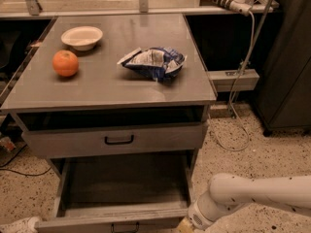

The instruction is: Close middle drawer

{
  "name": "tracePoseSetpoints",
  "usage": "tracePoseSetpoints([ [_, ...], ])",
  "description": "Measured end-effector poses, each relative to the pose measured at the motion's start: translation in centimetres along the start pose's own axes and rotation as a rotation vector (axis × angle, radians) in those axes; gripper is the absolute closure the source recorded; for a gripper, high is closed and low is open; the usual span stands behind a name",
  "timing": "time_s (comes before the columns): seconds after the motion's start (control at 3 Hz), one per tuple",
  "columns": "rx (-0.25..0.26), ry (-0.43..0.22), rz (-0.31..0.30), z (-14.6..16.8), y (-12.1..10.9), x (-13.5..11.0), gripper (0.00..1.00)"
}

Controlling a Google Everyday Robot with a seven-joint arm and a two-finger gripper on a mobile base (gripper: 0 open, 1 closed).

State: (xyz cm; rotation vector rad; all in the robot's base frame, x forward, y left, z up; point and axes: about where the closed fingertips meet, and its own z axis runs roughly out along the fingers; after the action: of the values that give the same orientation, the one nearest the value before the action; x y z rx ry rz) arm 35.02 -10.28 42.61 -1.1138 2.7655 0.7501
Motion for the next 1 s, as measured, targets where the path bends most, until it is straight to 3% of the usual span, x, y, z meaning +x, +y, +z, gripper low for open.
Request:
tracePoseSetpoints([
  [0.33,0.002,-0.005,-0.008,0.34,-0.57,-0.88,1.0],
  [1.0,0.002,-0.005,-0.008,0.34,-0.56,-0.88,0.58],
])
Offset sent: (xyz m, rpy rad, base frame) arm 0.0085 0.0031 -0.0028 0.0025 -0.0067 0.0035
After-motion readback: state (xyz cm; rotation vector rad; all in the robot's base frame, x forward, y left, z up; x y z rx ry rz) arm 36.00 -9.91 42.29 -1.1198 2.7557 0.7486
